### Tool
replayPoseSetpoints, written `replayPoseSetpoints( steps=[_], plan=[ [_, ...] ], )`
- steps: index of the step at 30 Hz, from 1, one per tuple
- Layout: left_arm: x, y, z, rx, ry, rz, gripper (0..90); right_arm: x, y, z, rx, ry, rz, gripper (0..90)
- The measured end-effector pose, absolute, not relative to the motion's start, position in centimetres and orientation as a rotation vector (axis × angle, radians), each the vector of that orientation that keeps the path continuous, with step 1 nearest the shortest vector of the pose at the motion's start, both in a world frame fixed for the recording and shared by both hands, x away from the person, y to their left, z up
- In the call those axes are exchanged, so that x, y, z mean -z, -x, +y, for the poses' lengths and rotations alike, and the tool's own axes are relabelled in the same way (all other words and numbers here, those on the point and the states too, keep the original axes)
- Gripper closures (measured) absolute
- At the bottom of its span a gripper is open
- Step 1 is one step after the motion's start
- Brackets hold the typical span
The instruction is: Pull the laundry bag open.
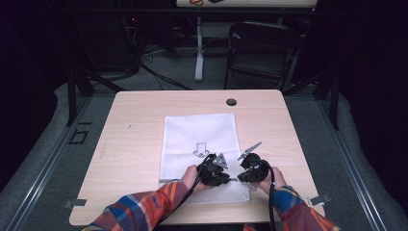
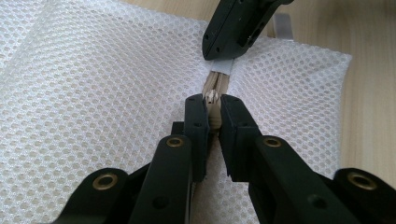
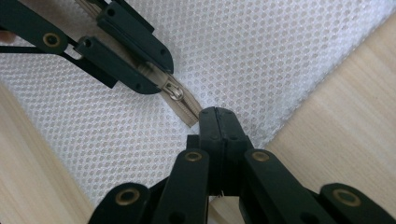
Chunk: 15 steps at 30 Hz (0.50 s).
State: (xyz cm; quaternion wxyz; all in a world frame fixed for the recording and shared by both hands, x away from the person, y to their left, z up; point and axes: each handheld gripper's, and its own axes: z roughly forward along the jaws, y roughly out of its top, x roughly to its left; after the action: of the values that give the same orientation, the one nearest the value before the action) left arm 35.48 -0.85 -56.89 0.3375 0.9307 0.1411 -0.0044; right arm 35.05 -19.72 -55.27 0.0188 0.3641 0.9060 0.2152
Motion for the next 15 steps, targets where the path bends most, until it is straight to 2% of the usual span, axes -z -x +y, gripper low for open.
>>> replayPoseSetpoints(
  steps=[15],
  plan=[
    [56.66, -35.31, -0.77, -0.004, -2.442, 0.348, 81.8, 55.29, -34.76, -19.04, -0.669, -1.084, 2.803, 90.0]
  ],
)
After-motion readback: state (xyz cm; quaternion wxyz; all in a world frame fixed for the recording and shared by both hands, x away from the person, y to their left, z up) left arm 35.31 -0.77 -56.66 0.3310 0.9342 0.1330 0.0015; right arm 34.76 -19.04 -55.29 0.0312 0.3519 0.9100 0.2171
